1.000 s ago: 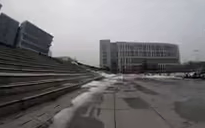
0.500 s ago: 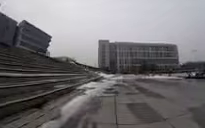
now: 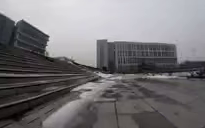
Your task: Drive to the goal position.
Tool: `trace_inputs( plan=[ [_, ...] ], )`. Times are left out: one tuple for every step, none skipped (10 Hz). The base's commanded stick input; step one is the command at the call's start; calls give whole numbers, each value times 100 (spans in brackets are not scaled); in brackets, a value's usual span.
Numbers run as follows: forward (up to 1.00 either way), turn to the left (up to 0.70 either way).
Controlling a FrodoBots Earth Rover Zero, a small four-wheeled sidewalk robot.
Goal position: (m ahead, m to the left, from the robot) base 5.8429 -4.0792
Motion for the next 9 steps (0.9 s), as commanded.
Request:
trace_inputs(
  plan=[
    [100, -27],
    [100, -24],
    [100, 0],
    [100, 0],
    [100, 0],
    [100, 0],
    [100, 0],
    [100, 0],
    [100, 0]
  ],
)
